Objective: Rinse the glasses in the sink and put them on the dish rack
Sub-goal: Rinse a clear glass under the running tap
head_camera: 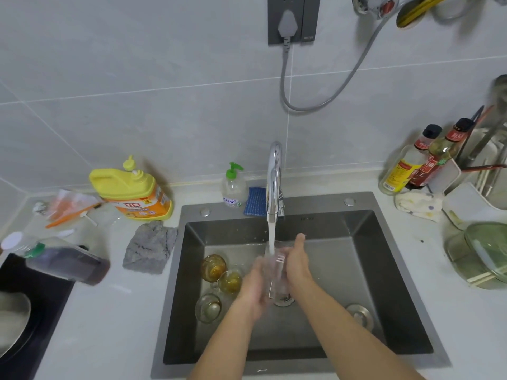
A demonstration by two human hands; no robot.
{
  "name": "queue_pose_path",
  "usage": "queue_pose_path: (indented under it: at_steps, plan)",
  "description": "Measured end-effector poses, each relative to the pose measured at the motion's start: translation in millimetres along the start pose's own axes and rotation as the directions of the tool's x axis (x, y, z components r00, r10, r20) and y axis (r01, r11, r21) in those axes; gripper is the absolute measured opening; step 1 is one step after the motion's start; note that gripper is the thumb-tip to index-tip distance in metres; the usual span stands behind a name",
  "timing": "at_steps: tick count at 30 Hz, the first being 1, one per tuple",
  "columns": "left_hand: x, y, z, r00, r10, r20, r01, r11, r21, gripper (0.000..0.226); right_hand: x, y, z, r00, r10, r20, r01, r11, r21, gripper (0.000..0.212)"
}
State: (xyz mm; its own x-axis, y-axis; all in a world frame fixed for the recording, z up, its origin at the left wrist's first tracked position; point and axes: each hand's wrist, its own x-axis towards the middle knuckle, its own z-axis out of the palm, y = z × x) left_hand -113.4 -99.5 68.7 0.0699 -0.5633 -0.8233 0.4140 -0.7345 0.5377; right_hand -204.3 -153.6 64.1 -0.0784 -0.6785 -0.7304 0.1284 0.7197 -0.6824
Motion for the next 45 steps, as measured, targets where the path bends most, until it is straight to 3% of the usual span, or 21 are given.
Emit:
queue_pose_path:
  at_steps: [3, 6, 9, 13, 16, 19, 22, 26, 29, 32, 36, 40, 43, 45]
  plan:
    - [-2, 0, 5, 0.997, 0.061, 0.055, -0.067, 0.991, 0.112, 0.069, -16, -7, 7, 0.997, -0.082, 0.001, 0.081, 0.976, -0.200, 0.090]
    - [7, 6, 1, 0.995, 0.032, 0.093, -0.045, 0.989, 0.138, 0.093, -25, 1, -2, 0.935, -0.298, 0.194, 0.350, 0.869, -0.350, 0.074]
    - [4, 14, 2, 0.996, 0.006, 0.093, -0.013, 0.997, 0.078, 0.090, -15, 13, -16, 0.865, -0.369, 0.341, 0.488, 0.775, -0.401, 0.082]
    - [2, 18, 4, 0.992, 0.017, 0.129, -0.006, 0.996, -0.089, 0.075, -13, -1, -18, 0.880, -0.315, 0.356, 0.436, 0.832, -0.344, 0.053]
    - [13, 8, 5, 0.994, 0.054, 0.093, -0.037, 0.983, -0.180, 0.071, -20, -10, -10, 0.913, -0.273, 0.303, 0.374, 0.854, -0.361, 0.058]
    - [19, 5, 6, 0.995, 0.077, 0.061, -0.061, 0.972, -0.225, 0.059, -21, -3, -11, 0.894, -0.307, 0.326, 0.432, 0.780, -0.452, 0.056]
    - [29, 10, 12, 0.993, 0.113, -0.046, -0.119, 0.977, -0.174, 0.057, -15, 11, -12, 0.849, -0.387, 0.361, 0.517, 0.749, -0.414, 0.046]
    - [39, 10, 27, 0.963, 0.136, -0.231, -0.116, 0.988, 0.100, 0.057, -22, 10, -8, 0.911, -0.328, 0.248, 0.395, 0.869, -0.300, 0.035]
    - [36, 13, 29, 0.966, 0.073, -0.248, -0.045, 0.992, 0.116, 0.041, -24, 7, -8, 0.911, -0.337, 0.238, 0.408, 0.820, -0.401, 0.028]
    - [28, 21, 28, 0.969, 0.077, -0.237, -0.036, 0.984, 0.173, 0.031, -19, 3, -10, 0.896, -0.353, 0.271, 0.441, 0.786, -0.433, 0.036]
    - [7, 34, 28, 0.999, -0.014, -0.041, 0.006, 0.983, -0.182, 0.036, -14, 4, -15, 0.848, -0.392, 0.356, 0.512, 0.778, -0.364, 0.037]
    - [-3, 46, 23, 0.974, -0.215, 0.064, 0.215, 0.809, -0.547, 0.054, -16, 6, -22, 0.851, -0.420, 0.314, 0.507, 0.813, -0.286, 0.017]
    - [-7, 43, 21, 0.973, -0.218, 0.077, 0.224, 0.807, -0.547, 0.056, -18, 6, -22, 0.877, -0.406, 0.257, 0.469, 0.840, -0.274, 0.027]
    - [-14, 38, 23, 0.984, -0.138, 0.109, 0.175, 0.833, -0.524, 0.049, -16, 4, -18, 0.903, -0.365, 0.226, 0.415, 0.877, -0.243, 0.039]
